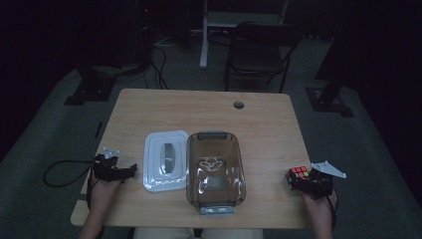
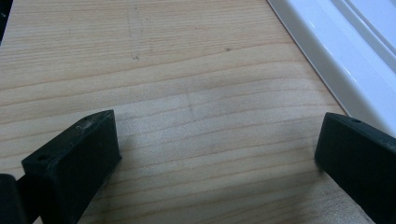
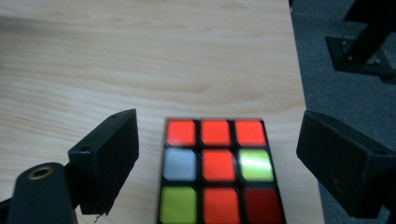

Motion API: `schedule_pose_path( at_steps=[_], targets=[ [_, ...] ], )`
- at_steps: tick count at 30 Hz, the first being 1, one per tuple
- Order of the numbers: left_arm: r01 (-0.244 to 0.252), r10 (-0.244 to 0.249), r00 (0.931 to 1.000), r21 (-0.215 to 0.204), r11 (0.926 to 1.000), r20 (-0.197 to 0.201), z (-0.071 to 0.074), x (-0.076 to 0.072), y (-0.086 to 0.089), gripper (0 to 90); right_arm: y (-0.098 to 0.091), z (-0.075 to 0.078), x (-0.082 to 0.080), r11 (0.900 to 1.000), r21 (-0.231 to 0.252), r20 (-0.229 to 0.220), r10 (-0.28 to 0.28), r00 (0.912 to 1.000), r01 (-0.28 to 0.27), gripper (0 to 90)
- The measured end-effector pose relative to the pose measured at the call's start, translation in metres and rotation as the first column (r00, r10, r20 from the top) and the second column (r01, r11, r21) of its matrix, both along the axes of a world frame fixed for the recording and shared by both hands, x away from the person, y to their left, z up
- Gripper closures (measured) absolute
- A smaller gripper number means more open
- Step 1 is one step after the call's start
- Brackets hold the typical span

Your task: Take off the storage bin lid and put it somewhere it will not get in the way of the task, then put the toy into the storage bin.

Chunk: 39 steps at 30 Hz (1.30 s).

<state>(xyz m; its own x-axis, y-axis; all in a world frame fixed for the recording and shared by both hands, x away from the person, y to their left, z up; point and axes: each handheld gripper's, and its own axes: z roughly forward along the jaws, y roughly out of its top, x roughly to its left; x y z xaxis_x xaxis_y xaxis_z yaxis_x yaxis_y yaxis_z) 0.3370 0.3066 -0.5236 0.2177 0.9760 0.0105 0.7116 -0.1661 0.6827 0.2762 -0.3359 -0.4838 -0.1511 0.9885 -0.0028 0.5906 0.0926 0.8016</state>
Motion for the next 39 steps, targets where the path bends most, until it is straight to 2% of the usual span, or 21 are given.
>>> schedule_pose_path(
  at_steps=[8,13,24,27,28,29,33,39],
  targets=[
    [0.0,0.0,1.0,0.0,1.0,0.0,0.0,0.0,0.0,0.6,-0.007,-0.017,-0.008,0.999,0.045,-0.03,-0.008,0.9995,0.009,13.1],
    [0.0,0.0,1.0,0.0,1.0,0.0,0.0,0.0,0.0,0.6,-0.005,-0.034,-0.01,0.9968,0.079,-0.072,-0.003,0.9974,0.009,13.6],
    [0.0,0.0,1.0,0.0,1.0,0.0,0.0,0.0,0.0,0.6,-0.006,-0.036,-0.009,0.9969,0.077,-0.092,-0.01,0.9957,0.017,19.2],
    [0.0,0.0,1.0,0.0,1.0,0.0,0.0,0.0,0.0,0.6,-0.005,-0.037,-0.009,0.9971,0.074,-0.106,-0.007,0.9944,0.014,26.9],
    [0.0,0.0,1.0,0.0,1.0,0.0,0.0,0.0,0.0,0.6,-0.005,-0.037,-0.009,0.9971,0.074,-0.106,-0.007,0.9944,0.014,26.9],
    [0.0,0.0,1.0,0.0,1.0,0.0,0.0,0.0,0.0,0.6,-0.005,-0.037,-0.008,0.9967,0.081,-0.11,0.0,0.9939,0.009,31.9],
    [0.0,0.0,1.0,0.0,1.0,0.0,0.0,0.0,0.0,0.6,-0.004,-0.037,-0.008,0.9979,0.064,-0.103,0.011,0.9946,-0.004,33.3],
    [0.001,-0.001,1.0,0.001,1.0,0.0,0.0,0.0,0.0,0.6,-0.004,-0.032,-0.007,0.9972,0.073,-0.095,0.021,0.9953,-0.014,33.7]
  ],
)
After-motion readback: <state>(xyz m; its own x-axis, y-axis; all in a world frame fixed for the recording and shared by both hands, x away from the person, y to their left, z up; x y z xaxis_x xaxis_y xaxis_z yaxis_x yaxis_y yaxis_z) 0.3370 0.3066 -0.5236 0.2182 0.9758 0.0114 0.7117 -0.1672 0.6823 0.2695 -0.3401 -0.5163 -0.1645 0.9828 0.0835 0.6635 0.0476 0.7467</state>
